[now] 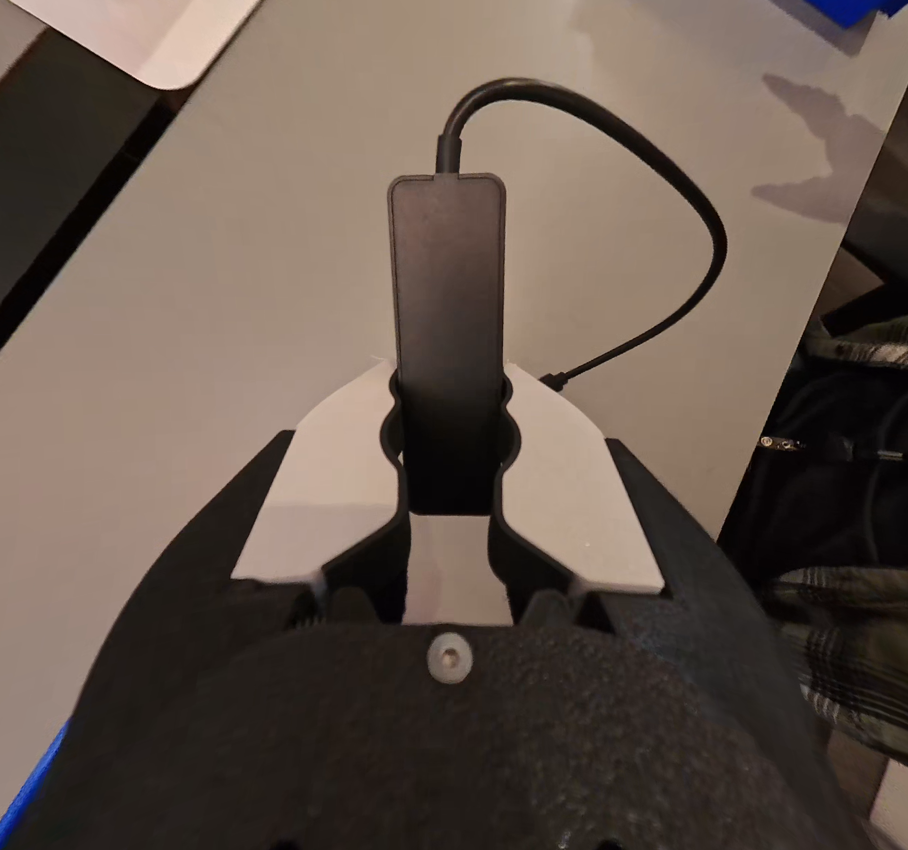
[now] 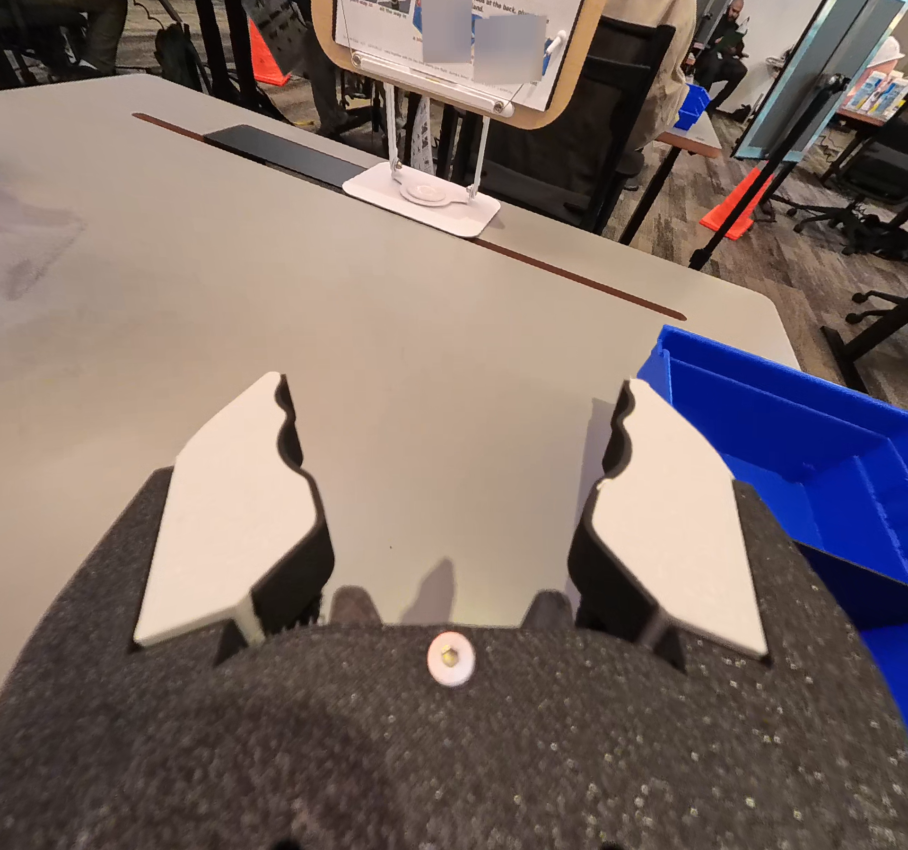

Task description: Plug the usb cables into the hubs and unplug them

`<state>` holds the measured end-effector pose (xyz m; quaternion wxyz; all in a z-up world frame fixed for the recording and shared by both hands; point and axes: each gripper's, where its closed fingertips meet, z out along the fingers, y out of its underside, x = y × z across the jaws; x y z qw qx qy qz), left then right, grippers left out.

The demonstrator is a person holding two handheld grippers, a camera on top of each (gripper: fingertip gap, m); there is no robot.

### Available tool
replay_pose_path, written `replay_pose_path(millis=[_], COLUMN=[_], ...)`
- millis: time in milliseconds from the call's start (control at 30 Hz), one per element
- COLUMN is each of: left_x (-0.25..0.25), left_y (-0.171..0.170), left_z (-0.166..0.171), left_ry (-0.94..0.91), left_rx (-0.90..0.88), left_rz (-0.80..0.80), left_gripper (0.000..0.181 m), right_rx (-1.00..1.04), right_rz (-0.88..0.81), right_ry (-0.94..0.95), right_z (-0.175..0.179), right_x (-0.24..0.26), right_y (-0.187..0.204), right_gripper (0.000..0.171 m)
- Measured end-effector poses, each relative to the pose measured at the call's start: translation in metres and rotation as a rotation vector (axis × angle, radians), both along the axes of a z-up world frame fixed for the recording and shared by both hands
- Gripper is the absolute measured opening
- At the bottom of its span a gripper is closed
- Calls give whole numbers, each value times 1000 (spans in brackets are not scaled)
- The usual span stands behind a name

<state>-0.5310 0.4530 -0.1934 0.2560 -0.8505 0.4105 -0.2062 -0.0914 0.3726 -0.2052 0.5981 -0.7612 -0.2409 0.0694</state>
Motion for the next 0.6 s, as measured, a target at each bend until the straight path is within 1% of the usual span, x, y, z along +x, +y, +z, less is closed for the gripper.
replay_pose_path(millis=[233,400,600], left_x=[27,42,70], left_y=[4,9,15], left_z=[-33,-61,-88], left_ry=[87,188,252], left_rx=[-59,-91,-115], left_rz=[-91,-150,-240], left_gripper=[34,34,34], right_rx=[-6,-12,-18], right_rz=[-3,-3,-4], right_ry=[0,-2,-9], right_z=[-2,-4,-5], right_x=[2,2,3], right_y=[-1,-1,-3], right_gripper=[121,121,121])
